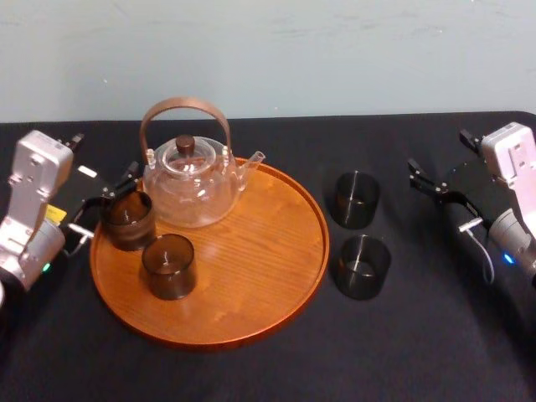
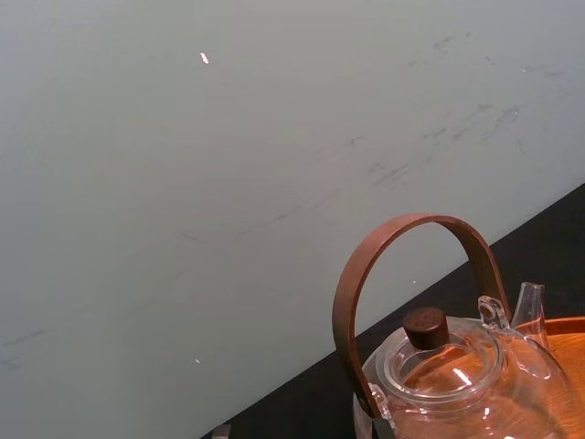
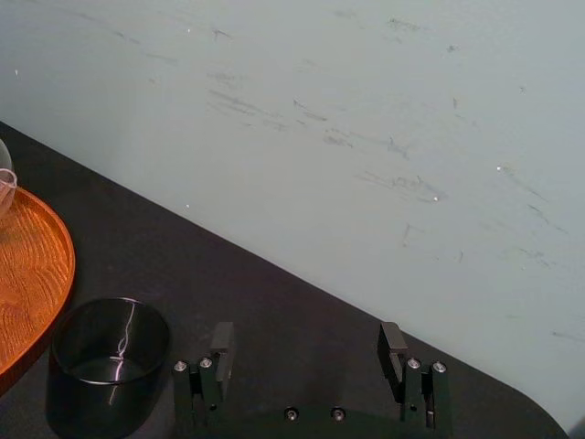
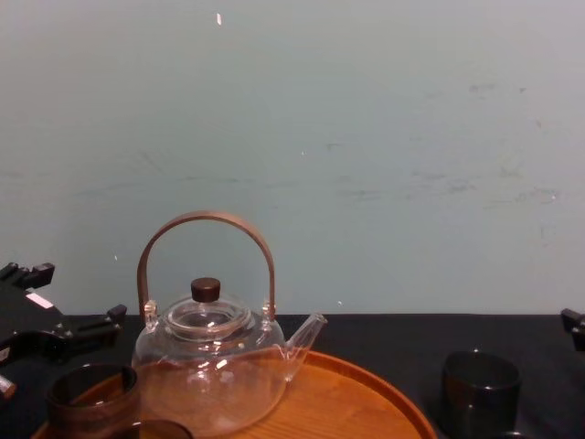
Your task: Pick up the glass from the table and place it on the tray.
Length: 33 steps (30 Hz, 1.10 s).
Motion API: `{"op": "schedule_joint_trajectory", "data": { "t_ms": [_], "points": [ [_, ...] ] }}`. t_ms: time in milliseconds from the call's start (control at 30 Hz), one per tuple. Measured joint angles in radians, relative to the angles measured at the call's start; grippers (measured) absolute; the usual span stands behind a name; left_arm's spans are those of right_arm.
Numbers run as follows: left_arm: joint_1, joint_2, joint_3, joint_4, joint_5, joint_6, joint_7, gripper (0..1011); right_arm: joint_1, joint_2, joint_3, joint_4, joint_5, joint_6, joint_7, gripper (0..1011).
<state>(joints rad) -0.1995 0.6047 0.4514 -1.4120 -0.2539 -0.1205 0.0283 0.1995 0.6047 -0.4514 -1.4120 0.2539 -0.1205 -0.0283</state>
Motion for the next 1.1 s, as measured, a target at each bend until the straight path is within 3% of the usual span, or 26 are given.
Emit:
{"op": "schedule_joint_trajectory", "data": {
  "t_ms": [1100],
  "points": [
    [0.000,0.000,0.000,0.000,0.000,0.000,0.000,1001,0.000,0.000,0.000,0.000,0.000,0.000,0.000,1002]
  ]
}}
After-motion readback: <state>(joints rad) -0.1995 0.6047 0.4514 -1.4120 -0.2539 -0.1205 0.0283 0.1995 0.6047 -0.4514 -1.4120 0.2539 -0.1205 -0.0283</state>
